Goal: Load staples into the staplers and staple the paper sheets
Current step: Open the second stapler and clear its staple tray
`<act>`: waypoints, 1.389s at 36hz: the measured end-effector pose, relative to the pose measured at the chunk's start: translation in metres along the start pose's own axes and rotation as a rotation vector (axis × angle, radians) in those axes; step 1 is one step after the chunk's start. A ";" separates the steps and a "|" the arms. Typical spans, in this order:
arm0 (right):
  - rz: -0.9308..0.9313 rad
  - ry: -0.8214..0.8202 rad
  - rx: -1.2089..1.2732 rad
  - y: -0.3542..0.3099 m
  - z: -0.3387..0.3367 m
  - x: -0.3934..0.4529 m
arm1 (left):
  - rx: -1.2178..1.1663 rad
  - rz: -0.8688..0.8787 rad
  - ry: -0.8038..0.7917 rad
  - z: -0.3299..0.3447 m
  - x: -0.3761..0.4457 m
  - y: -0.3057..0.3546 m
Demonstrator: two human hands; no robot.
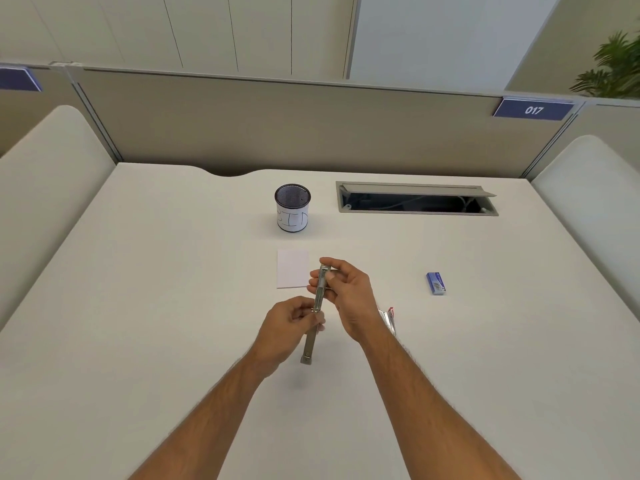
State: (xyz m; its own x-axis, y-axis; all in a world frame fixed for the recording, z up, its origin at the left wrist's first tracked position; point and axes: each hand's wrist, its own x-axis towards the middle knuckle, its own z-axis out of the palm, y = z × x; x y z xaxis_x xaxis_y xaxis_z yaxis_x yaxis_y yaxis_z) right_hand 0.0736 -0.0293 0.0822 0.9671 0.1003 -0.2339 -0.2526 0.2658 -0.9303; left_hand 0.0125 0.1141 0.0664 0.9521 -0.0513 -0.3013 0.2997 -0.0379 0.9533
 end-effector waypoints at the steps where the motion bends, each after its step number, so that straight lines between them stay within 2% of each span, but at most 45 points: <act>1: 0.001 -0.001 -0.004 0.000 0.000 0.000 | -0.011 -0.002 0.002 0.001 0.001 0.001; 13: 0.026 0.003 0.027 -0.003 0.001 0.003 | -0.144 -0.023 -0.008 -0.002 0.006 0.006; 17: 0.044 0.035 0.027 -0.002 0.003 0.002 | -0.159 -0.023 0.035 -0.003 0.008 0.004; 26: 0.139 0.166 -0.154 0.010 0.004 -0.001 | -0.031 0.014 0.129 -0.012 0.013 0.004; 32: 0.212 0.121 -0.047 0.011 0.002 -0.003 | 0.202 0.067 0.217 -0.014 0.012 0.008; 37: 0.263 0.004 0.213 0.012 0.007 -0.008 | 0.574 0.259 0.270 -0.013 0.008 0.010; 40: 0.295 -0.008 0.389 0.015 0.011 -0.011 | 0.887 0.511 0.323 -0.012 0.005 0.013; 43: 0.342 0.035 0.541 0.018 0.017 -0.011 | 1.101 0.763 0.384 -0.011 0.003 0.017; 46: 0.371 0.054 0.641 0.019 0.022 -0.012 | 1.206 0.895 0.434 -0.012 0.005 0.020; 50: 0.383 0.061 0.665 0.019 0.026 -0.012 | 1.234 0.918 0.446 -0.014 0.009 0.024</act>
State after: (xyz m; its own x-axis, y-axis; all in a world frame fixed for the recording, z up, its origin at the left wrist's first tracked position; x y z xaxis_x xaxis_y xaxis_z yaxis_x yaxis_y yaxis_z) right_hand 0.0563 -0.0008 0.0749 0.8034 0.2539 -0.5386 -0.5172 0.7457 -0.4199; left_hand 0.0289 0.1263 0.0865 0.7809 -0.2365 0.5782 -0.3765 -0.9167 0.1336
